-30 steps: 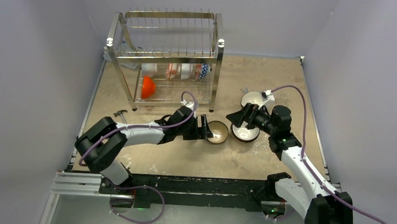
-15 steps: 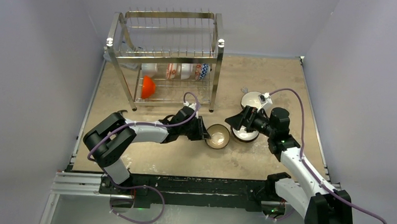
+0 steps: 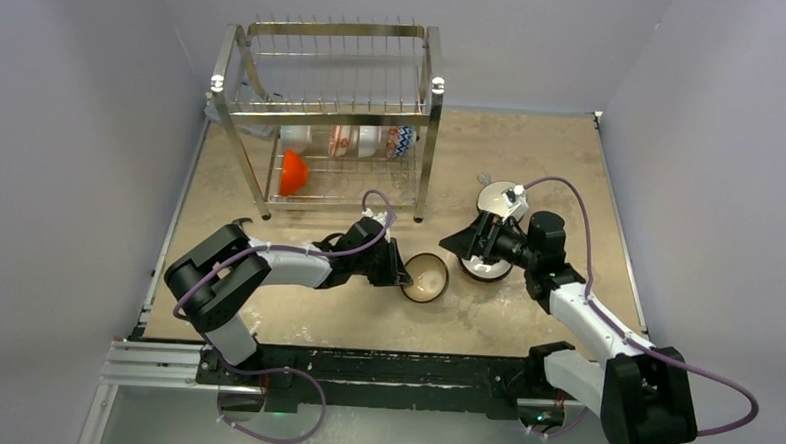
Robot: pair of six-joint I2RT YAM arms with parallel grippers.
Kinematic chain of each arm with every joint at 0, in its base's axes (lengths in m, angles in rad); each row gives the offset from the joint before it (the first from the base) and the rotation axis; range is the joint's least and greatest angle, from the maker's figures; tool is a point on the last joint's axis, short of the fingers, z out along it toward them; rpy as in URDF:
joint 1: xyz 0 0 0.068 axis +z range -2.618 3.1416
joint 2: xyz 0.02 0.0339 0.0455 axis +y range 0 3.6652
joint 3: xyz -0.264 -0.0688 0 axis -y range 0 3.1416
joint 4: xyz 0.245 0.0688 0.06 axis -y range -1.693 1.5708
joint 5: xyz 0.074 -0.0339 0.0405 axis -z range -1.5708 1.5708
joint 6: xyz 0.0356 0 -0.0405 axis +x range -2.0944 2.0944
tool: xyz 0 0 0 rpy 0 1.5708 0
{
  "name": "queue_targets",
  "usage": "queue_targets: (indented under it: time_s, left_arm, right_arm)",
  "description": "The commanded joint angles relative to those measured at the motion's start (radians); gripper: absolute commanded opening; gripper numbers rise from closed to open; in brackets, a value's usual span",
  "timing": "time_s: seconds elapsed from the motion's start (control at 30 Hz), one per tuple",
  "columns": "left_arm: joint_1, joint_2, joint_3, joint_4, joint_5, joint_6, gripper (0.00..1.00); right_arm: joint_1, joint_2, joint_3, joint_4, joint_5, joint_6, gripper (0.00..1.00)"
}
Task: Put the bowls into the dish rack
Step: Pick up the bowl from the center of the board.
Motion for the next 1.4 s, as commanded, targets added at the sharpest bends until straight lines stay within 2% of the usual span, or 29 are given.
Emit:
queue_targets:
  time_s: [0.0,0.07,0.17,0.43,0.77,0.97,1.17,1.37]
  left_arm:
    - [-0.016,-0.057,-0.025,0.15,0.029,0.02,0.0]
    - [-0.017,-0.093,-0.073,0.212,-0.008,-0.031,0.0]
    - [-0.016,-0.18,-0.099,0.219,-0.059,-0.063,0.0]
    - [-0.015,-0.327,-0.02,0.055,-0.155,0.037,0.0]
    - [-0.015,-0.376,-0.007,0.106,-0.096,0.114,0.0]
    - [-0.014,-0.382,-0.013,0.139,-0.059,0.119,0.0]
    - [-0.016,-0.373,-0.01,0.151,-0.042,0.118,0.0]
    - [-0.016,-0.371,0.014,0.08,-0.055,0.157,0.0]
  right_arm:
    - [-0.003,0.015,-0.002,0.078,-0.062,0.03,0.99]
    - [-0.003,0.012,0.004,0.074,-0.069,0.035,0.99]
    - [-0.003,-0.003,0.013,0.058,-0.091,0.04,0.99]
    - [0.0,-0.025,0.005,0.024,-0.165,0.038,0.99]
    - [0.064,-0.023,-0.002,0.045,-0.215,0.048,0.98]
    - [0.11,-0.02,-0.02,0.133,-0.214,0.105,0.97]
    - [0.162,-0.008,-0.025,0.262,-0.209,0.18,0.92]
    - [0.184,-0.013,-0.025,0.315,-0.214,0.221,0.79]
